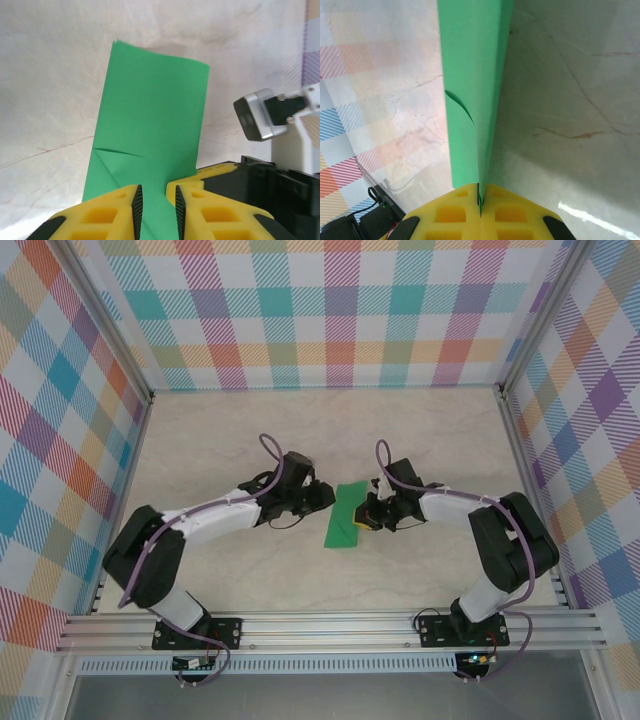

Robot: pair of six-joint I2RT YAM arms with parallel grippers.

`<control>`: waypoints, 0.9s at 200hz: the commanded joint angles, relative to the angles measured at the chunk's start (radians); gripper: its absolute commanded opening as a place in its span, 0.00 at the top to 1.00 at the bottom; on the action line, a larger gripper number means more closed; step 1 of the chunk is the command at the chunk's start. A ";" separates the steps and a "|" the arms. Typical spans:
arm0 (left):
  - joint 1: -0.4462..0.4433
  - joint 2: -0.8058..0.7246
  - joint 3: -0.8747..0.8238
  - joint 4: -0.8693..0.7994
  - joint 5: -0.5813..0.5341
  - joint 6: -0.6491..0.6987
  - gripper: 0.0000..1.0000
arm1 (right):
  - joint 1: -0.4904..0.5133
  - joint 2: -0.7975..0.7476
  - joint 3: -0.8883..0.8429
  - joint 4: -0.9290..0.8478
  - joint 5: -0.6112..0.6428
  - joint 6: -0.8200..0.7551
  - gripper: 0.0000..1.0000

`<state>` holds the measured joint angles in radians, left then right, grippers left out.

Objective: Fold a paper plane with a square sheet of paper (pick it up from the middle)
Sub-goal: Turn over the paper at the center of the table.

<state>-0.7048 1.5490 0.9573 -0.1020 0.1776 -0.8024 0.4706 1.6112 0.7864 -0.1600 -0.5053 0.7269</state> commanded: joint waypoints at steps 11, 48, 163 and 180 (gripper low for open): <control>0.011 -0.172 -0.056 -0.165 -0.148 0.038 0.68 | 0.039 -0.100 0.139 -0.315 0.141 -0.112 1.00; 0.025 -0.385 -0.134 -0.285 -0.281 0.024 0.60 | 0.163 -0.101 0.405 -0.820 0.569 -0.170 1.00; 0.059 -0.834 -0.312 -0.497 -0.577 -0.085 0.46 | 0.424 0.300 0.772 -1.236 0.952 0.120 0.99; 0.059 -0.855 -0.307 -0.525 -0.581 -0.080 0.46 | 0.446 0.400 0.829 -1.213 0.894 0.120 0.97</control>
<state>-0.6582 0.7219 0.6567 -0.5617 -0.3489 -0.8745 0.8791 1.8969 1.5475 -1.3621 0.4503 0.8062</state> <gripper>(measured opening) 0.536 0.044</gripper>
